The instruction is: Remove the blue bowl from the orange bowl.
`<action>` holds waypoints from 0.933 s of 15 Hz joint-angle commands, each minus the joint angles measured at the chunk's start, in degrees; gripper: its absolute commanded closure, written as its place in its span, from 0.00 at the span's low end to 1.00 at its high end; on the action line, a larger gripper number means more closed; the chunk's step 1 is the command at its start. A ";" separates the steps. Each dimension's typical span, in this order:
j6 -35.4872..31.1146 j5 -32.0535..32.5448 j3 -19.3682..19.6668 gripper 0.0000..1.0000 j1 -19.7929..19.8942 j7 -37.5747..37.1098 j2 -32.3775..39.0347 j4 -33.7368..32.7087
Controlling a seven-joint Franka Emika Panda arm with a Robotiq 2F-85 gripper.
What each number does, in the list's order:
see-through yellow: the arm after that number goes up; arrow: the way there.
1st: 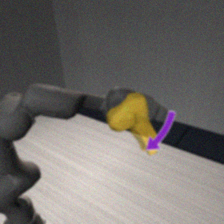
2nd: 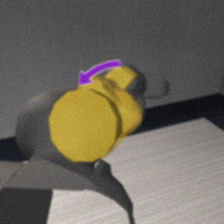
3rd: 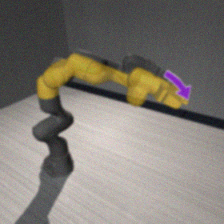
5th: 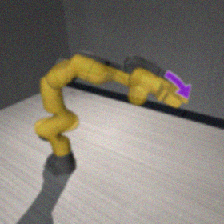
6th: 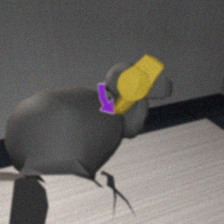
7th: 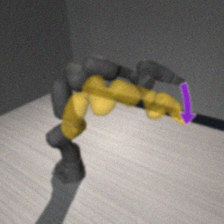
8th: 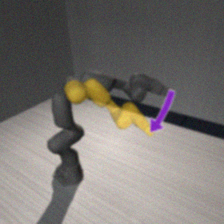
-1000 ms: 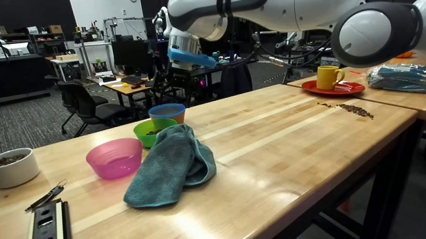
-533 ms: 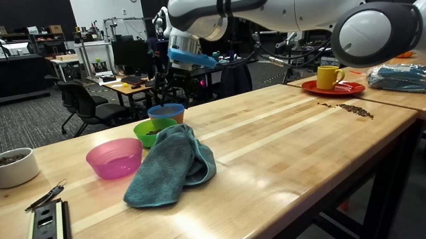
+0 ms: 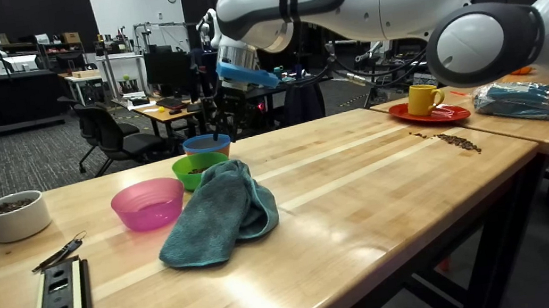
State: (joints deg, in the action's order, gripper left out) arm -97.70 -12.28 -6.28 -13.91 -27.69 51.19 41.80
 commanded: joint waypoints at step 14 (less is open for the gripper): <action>0.01 0.51 1.21 0.99 -0.47 -1.24 -0.62 -1.15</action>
State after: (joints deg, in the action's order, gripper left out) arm -97.72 -12.25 -5.47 -13.88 -27.72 51.20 41.57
